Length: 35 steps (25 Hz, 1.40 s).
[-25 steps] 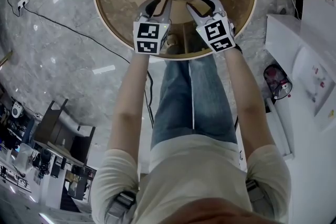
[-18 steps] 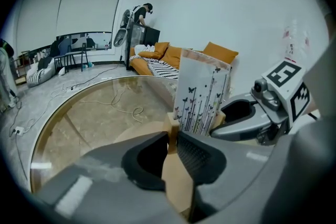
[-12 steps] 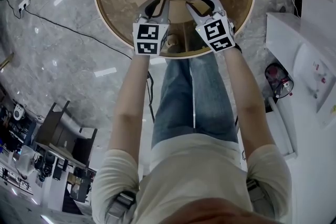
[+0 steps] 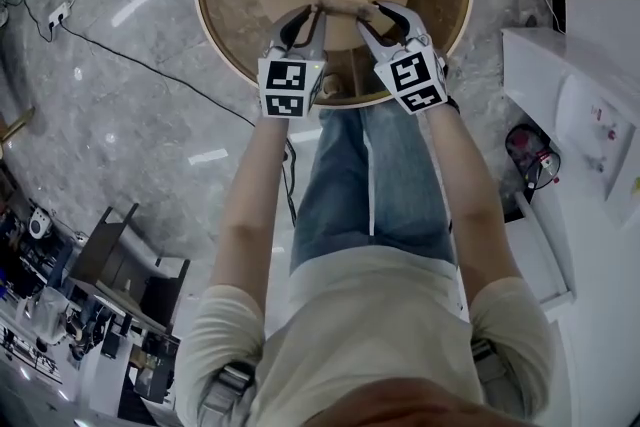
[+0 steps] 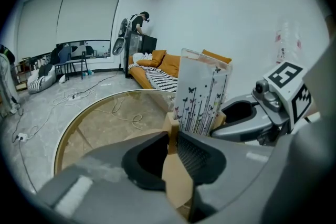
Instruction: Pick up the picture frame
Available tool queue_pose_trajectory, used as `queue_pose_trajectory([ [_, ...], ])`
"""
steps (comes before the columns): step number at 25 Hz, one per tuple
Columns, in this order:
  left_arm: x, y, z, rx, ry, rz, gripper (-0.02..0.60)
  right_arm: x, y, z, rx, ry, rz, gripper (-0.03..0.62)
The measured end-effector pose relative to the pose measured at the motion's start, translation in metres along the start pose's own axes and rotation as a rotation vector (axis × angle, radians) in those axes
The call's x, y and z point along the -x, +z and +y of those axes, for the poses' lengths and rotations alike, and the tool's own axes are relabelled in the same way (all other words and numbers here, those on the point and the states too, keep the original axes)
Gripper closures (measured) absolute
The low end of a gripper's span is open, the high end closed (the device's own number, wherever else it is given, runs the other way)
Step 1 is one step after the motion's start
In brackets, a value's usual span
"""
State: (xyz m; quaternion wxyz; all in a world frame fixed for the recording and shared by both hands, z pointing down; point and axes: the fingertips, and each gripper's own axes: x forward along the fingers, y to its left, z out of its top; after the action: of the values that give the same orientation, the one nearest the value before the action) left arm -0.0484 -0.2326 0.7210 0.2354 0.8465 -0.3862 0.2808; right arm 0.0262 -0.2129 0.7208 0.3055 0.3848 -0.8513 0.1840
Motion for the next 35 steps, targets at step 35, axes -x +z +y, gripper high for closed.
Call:
queue_pose_trajectory([
  [35,0.207,0.114,-0.068,-0.004,0.013,-0.182,0.529,0.183,0.139,0.090,0.086,-0.125,-0.122,0.442],
])
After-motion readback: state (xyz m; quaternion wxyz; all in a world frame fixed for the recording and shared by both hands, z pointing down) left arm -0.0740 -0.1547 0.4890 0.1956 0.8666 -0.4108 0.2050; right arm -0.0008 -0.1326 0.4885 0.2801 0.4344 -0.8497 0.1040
